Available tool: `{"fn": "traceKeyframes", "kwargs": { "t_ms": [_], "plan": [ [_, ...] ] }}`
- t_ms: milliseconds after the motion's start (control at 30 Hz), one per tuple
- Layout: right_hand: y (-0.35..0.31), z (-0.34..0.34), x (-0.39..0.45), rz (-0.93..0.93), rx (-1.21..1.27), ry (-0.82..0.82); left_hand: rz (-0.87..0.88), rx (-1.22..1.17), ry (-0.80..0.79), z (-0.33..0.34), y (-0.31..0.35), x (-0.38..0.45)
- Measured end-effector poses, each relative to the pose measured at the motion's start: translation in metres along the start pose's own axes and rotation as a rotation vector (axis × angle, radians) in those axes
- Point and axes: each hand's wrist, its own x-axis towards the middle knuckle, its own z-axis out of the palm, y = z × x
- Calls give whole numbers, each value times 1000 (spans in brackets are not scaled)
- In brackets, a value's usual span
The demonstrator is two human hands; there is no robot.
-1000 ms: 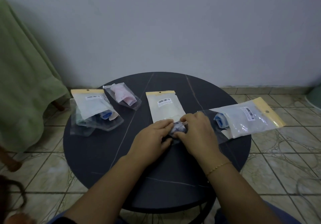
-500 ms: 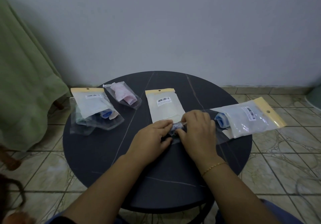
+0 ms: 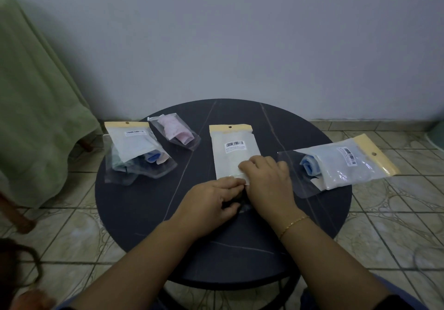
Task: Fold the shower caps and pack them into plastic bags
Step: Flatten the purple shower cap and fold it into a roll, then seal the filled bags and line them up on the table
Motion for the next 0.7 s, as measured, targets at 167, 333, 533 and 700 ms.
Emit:
{"fn": "traceKeyframes", "kwargs": {
  "t_ms": [167,333,533,700],
  "plan": [
    [-6,-2,0,-37,-53,-39,-24,-24,-56,-7,3,-7],
    [-4,-20,2,-6,94,-363,-136,-136,-66,-18,8,-15],
    [20,-56,-11,165,668,-411,-397,-469,110,-41,16,-13],
    [41,-58,-28,203,577,-429,-481,-256,81,-54,-1,-16]
  ]
}}
